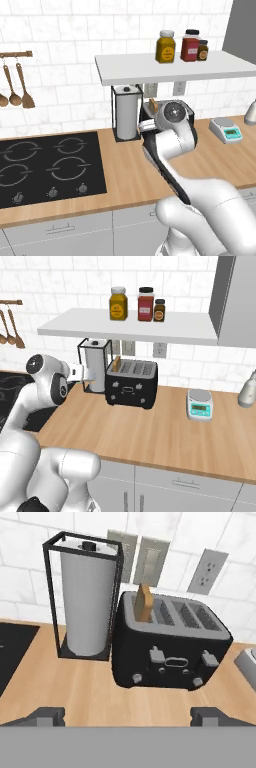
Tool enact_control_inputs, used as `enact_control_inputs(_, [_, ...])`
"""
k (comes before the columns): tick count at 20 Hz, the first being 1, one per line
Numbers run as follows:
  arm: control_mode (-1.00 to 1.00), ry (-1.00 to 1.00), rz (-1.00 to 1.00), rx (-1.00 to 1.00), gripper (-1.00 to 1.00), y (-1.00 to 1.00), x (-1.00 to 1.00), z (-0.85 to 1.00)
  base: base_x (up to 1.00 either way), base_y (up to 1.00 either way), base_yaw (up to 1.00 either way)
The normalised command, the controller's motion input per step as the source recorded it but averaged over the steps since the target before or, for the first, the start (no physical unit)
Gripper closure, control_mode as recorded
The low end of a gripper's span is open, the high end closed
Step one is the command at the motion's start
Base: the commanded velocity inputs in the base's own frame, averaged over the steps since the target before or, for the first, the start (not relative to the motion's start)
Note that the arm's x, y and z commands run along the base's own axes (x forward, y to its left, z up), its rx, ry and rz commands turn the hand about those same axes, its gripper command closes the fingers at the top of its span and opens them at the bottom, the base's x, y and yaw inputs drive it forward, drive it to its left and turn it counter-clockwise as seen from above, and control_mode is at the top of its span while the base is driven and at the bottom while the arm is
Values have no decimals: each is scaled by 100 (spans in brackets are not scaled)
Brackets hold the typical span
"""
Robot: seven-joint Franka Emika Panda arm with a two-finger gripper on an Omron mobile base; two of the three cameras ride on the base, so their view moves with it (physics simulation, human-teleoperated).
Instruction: Start the toaster. Once the lever pops up, take the bread to the plate on the dining counter.
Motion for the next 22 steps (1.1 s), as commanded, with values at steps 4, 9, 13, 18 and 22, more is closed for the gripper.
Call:
enact_control_inputs(4, [-100, 1, 0, 37, -100, -67, 41, 5, 0, 0, 0])
enact_control_inputs(9, [-100, 7, -3, 8, -100, -16, 38, 1, 0, 0, 0])
enact_control_inputs(13, [-100, -12, 0, 0, -100, 0, 21, 4, 0, 0, 0])
enact_control_inputs(18, [-100, -3, 0, 0, -100, -7, 36, 8, 0, 0, 0])
enact_control_inputs(22, [-100, -21, 0, -8, -100, -24, 24, 0, 0, 0, 0])
